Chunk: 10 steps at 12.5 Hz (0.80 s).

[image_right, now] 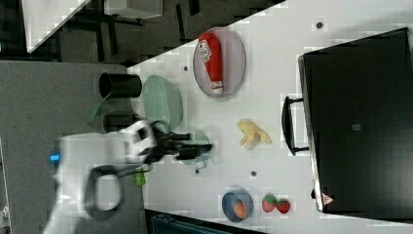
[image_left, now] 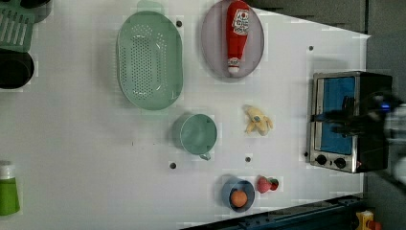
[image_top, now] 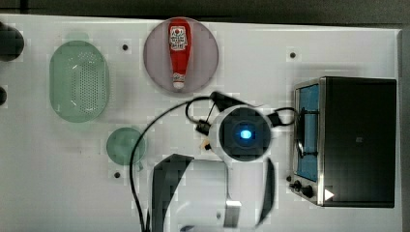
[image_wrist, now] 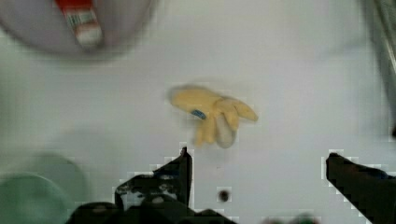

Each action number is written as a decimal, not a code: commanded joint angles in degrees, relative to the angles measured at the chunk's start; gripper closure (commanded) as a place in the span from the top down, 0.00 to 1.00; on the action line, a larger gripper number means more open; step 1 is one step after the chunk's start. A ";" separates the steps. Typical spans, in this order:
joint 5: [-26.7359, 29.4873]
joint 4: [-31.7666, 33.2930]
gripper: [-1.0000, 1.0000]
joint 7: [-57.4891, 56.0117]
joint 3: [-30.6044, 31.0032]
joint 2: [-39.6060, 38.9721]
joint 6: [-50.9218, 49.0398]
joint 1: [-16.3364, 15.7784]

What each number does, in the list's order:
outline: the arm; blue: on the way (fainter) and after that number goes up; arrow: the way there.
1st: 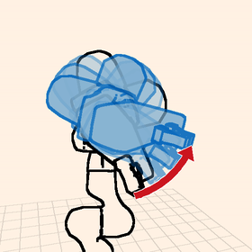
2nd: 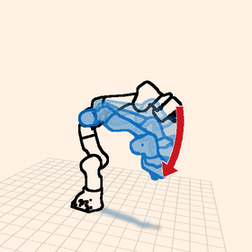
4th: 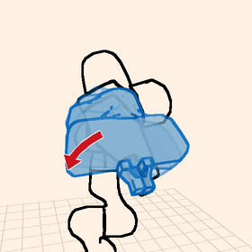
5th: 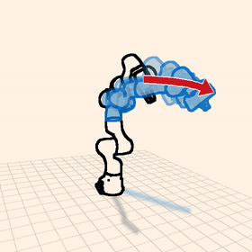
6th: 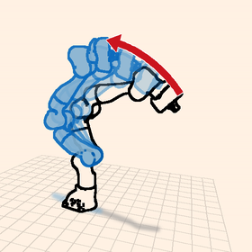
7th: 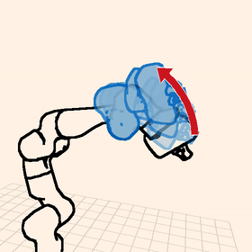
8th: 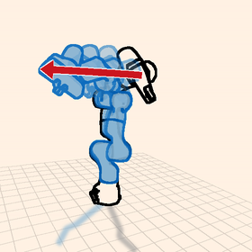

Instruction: Pick Banana and place it in mug.

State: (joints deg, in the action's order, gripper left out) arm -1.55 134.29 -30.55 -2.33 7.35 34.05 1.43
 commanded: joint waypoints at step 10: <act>0.41 5.66 1.00 -41.97 1.06 -26.98 34.79 -0.11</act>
State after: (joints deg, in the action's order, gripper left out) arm -1.15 140.11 -69.33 -1.75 -22.58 65.46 1.47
